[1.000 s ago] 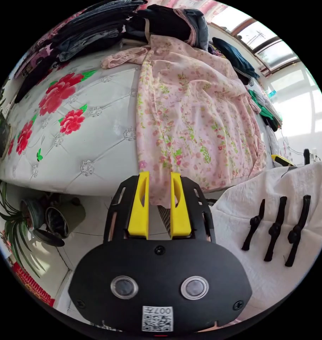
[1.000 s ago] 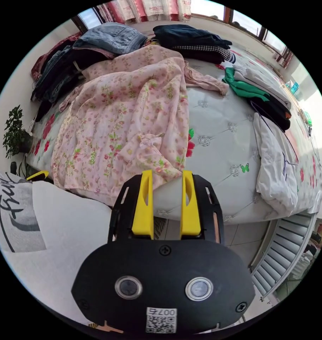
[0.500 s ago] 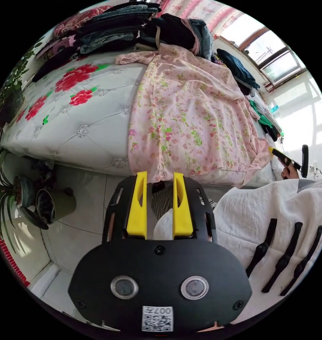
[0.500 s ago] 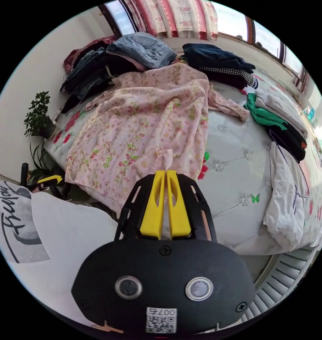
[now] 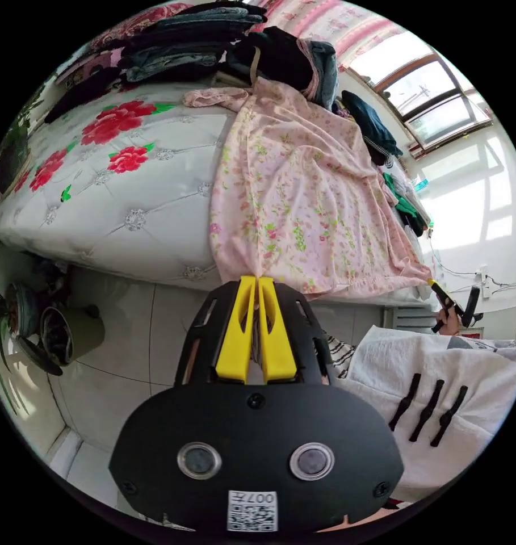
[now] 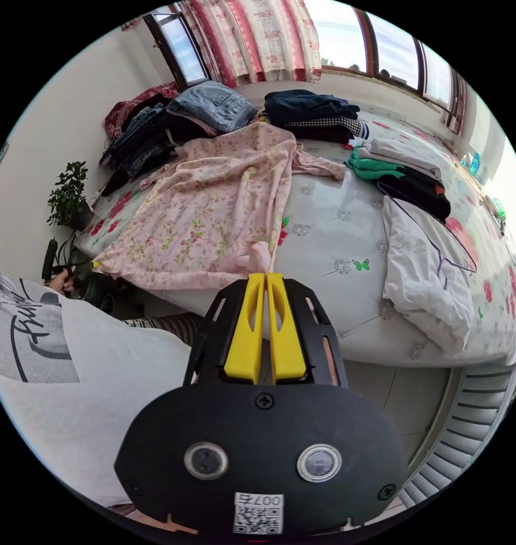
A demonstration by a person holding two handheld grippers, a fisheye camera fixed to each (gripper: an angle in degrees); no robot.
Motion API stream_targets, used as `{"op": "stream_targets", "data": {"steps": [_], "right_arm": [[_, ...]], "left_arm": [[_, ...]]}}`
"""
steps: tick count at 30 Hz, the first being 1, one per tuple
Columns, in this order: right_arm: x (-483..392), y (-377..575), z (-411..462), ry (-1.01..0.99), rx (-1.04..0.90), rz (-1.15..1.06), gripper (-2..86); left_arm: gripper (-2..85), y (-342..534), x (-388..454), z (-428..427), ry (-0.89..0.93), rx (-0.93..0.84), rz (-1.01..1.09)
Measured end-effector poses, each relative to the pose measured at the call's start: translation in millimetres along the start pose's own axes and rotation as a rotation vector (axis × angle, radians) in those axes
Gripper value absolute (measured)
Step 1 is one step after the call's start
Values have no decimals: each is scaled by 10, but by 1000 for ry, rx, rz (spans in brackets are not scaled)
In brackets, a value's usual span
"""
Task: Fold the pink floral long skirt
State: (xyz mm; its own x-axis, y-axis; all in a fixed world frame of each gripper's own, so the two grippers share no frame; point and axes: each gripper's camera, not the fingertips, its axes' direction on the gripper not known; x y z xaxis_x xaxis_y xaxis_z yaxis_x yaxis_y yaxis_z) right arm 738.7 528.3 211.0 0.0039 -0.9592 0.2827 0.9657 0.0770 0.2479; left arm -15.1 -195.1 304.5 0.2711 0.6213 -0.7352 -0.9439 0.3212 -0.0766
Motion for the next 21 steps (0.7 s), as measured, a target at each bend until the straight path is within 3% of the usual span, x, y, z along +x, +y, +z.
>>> {"op": "stream_targets", "data": {"steps": [4, 9, 21], "right_arm": [[346, 108, -177, -18, 29, 69, -2], [623, 189, -276, -84, 42, 115, -1], [940, 59, 61, -103, -138, 201, 57]], "left_arm": [[-10, 317, -458, -651, 166, 176, -144], [-10, 620, -745, -956, 212, 254, -226], [-10, 615, -861, -731, 311, 195, -286]]}}
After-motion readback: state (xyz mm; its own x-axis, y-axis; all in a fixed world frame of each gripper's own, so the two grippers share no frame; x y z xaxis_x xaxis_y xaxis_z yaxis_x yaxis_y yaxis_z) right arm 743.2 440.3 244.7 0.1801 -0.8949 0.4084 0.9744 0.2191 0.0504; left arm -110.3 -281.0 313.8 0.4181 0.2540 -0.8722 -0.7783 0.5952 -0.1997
